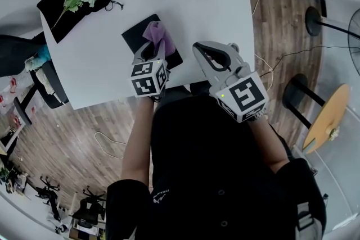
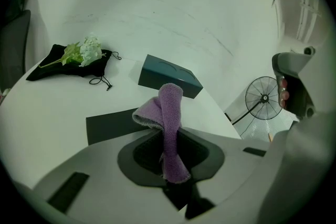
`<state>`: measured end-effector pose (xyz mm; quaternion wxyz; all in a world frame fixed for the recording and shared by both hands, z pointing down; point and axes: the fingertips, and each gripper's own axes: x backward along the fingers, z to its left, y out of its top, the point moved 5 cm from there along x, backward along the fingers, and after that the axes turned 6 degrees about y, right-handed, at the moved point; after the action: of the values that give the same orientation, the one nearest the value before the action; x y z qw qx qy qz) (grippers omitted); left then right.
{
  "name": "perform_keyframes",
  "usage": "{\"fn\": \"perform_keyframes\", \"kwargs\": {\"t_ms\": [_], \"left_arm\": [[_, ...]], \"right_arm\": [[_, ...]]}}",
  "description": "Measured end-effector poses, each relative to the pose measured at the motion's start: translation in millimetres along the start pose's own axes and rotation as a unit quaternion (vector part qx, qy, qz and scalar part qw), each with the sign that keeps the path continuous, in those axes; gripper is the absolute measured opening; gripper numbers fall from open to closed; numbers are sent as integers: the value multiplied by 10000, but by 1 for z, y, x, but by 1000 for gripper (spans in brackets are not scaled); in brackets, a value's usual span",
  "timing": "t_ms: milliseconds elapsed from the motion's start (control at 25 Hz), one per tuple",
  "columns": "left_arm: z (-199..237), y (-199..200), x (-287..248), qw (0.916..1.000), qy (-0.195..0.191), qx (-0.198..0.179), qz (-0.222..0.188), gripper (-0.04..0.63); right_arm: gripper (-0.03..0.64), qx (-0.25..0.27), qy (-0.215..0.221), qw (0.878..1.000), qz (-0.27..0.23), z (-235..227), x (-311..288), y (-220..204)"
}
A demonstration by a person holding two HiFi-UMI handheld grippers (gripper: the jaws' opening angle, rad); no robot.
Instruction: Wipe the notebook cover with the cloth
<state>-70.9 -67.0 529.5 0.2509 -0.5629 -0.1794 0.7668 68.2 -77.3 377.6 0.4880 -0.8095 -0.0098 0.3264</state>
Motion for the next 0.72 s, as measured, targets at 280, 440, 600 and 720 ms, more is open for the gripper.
{"fn": "perform_keyframes", "kwargs": {"t_ms": [280,440,600,720], "left_arm": [[-1,-11,-12,9996,67,-101,246,67],[4,-17,-15,9993,154,-117,309,67],[6,-19,-17,9992,191,-162,325,68],[7,-19,-18,9991,201,-197,329,68]], "right_arm": [[3,-23,-6,10000,22,-4,-1,1],[3,-22,16,10000,39,-6,-3,1],[3,2,41,10000,67,-5,-4,0],[3,-3,52,10000,83,-5,-5,-1]]}}
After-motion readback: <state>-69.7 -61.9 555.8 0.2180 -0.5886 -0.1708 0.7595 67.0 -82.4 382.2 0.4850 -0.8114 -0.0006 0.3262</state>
